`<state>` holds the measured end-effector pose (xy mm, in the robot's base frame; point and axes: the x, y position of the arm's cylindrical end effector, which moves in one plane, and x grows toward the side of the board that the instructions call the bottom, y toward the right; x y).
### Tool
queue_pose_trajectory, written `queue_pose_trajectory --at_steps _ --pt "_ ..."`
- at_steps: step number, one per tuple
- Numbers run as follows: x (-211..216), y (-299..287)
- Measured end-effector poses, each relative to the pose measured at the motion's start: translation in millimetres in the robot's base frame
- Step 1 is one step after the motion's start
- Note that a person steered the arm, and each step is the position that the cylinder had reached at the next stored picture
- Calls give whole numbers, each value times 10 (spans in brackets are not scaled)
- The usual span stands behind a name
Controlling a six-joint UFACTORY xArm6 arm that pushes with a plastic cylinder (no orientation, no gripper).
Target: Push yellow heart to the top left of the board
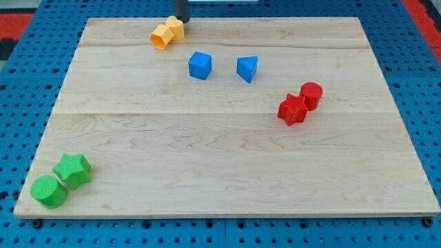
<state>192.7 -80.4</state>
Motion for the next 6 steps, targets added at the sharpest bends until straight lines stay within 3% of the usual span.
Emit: queue_pose_trajectory --at_steps 1,3,5,6 --pt "262 384" --pt "-11 -926" --pt "-10 -401" --pt "2 -747"
